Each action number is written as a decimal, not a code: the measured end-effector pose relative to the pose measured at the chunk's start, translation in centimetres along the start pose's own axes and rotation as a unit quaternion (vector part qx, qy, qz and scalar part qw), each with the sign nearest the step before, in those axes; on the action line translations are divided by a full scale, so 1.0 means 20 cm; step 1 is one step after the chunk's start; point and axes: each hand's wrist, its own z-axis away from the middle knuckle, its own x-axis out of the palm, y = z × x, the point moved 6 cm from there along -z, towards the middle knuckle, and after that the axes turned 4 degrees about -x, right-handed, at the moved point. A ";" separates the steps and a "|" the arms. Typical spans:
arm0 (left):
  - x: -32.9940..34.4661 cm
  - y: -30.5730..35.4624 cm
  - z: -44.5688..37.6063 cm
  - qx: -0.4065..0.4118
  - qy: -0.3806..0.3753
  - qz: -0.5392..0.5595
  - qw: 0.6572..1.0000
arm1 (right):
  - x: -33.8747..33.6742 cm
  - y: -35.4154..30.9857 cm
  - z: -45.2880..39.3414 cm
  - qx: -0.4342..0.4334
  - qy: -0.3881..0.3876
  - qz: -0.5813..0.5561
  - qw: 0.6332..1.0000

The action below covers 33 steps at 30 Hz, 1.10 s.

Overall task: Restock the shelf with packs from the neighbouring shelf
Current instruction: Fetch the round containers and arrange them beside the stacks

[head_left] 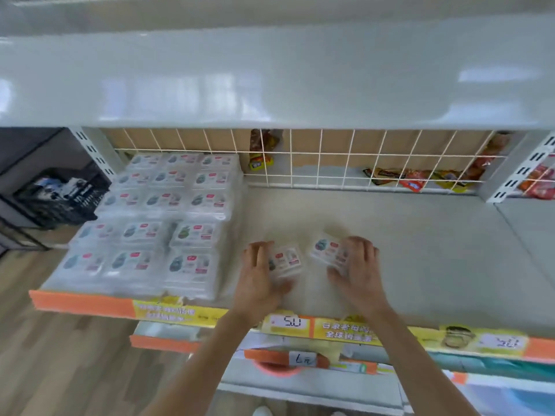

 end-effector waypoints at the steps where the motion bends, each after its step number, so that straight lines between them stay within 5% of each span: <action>1: 0.00 0.00 0.00 0.014 -0.002 0.000 1.000 | 0.00 0.01 0.00 0.017 -0.013 -0.003 1.000; 9: -0.04 0.06 0.00 0.102 0.011 -0.032 0.994 | 0.03 -0.07 0.01 -0.007 -0.037 0.084 0.996; 15: -0.40 0.19 0.04 0.173 0.061 0.015 0.983 | 0.04 -0.19 -0.02 -0.009 -0.032 0.035 0.999; 23: -1.09 -0.32 -0.01 0.019 0.137 -0.036 0.990 | 0.22 -0.95 -0.14 -0.218 -0.077 -0.078 0.970; 33: -1.35 -0.77 -0.07 -0.065 0.083 -0.113 0.988 | 0.51 -1.41 -0.24 -0.323 -0.095 0.045 0.941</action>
